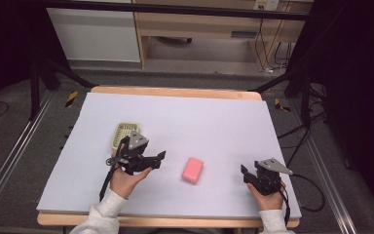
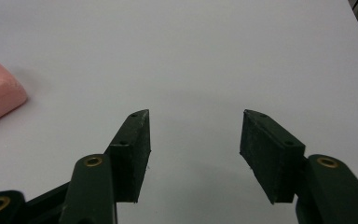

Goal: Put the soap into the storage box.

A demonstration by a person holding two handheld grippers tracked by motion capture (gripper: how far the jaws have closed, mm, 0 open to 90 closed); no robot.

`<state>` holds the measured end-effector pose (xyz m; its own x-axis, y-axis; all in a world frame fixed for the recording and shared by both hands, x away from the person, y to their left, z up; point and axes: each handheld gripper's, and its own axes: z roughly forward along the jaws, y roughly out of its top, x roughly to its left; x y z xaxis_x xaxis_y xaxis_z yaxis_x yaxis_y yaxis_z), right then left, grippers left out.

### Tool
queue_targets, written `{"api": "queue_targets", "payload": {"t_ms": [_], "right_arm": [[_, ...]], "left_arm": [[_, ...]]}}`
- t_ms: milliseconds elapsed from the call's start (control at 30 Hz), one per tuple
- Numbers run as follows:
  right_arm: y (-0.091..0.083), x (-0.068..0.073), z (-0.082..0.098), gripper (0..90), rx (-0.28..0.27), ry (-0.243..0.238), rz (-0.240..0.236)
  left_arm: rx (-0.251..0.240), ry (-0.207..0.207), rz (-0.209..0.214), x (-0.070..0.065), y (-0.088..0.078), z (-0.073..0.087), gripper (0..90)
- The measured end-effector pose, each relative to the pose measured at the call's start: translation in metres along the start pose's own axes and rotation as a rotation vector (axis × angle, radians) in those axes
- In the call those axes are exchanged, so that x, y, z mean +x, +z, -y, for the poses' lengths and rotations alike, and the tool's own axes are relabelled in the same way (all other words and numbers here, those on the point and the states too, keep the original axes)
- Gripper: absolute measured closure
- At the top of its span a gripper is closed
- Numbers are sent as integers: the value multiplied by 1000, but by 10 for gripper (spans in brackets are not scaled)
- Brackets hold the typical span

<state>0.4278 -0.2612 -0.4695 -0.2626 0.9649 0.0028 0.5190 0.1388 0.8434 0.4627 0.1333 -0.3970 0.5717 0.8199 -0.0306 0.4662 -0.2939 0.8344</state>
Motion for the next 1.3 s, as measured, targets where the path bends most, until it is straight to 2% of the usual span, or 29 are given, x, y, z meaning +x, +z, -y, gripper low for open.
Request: {"api": "queue_targets", "payload": {"t_ms": [267,600,1000,1300], "right_arm": [[0,0,0,464,10,0,3],[1,0,-1,495,12,-10,3],[2,0,-1,490,17,-15,0],[2,1,-1,487,19,-13,-3]], "left_arm": [[17,29,28,-24,18,-10,263],[61,39,51,-43,39,-12,250],[107,61,69,-60,61,-7,243],[136,69,76,-67,72,-4,233]]}}
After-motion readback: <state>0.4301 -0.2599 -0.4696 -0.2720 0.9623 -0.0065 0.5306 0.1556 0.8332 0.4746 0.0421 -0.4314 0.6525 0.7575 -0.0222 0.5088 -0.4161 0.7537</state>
